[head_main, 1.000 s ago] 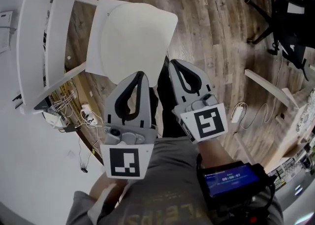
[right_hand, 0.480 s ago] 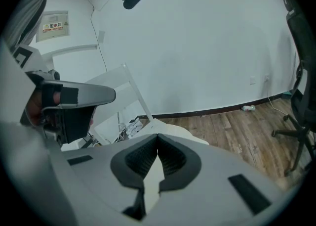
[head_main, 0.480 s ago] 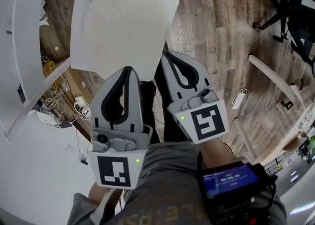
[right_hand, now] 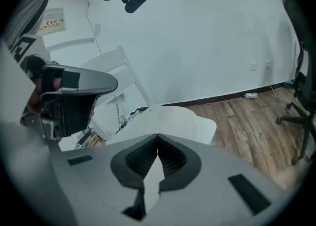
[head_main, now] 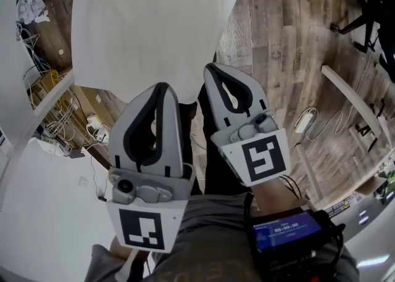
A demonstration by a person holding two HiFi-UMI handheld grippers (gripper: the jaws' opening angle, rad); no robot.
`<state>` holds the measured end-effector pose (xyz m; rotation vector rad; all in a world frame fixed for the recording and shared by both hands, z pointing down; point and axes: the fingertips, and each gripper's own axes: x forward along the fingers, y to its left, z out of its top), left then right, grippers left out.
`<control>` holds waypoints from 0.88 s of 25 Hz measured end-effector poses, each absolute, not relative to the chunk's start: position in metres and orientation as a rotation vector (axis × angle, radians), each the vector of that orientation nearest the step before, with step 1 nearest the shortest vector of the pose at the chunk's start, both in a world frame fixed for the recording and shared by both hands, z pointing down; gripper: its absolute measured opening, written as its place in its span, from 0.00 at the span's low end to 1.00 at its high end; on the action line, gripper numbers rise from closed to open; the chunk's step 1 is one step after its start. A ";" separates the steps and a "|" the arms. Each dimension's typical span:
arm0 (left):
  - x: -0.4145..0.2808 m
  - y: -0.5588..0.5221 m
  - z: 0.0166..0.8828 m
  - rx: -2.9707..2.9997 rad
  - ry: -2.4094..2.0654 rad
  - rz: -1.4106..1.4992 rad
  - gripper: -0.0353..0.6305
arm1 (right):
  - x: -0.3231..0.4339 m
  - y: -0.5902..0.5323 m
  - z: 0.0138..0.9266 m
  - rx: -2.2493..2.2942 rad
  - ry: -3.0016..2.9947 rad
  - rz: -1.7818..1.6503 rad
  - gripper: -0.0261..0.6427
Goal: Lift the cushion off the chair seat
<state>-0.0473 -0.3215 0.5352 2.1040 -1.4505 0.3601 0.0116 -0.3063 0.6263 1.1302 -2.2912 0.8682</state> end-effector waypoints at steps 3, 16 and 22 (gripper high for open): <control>-0.053 -0.311 0.554 2.071 -1.453 0.370 0.06 | 0.009 -0.302 0.648 1.123 -2.285 0.876 0.05; -0.066 -0.288 0.601 1.976 -1.492 0.391 0.06 | 0.000 -0.294 0.742 1.020 -2.196 0.771 0.05; -0.064 -0.281 0.606 1.940 -1.475 0.385 0.06 | -0.002 -0.292 0.750 1.018 -2.194 0.757 0.05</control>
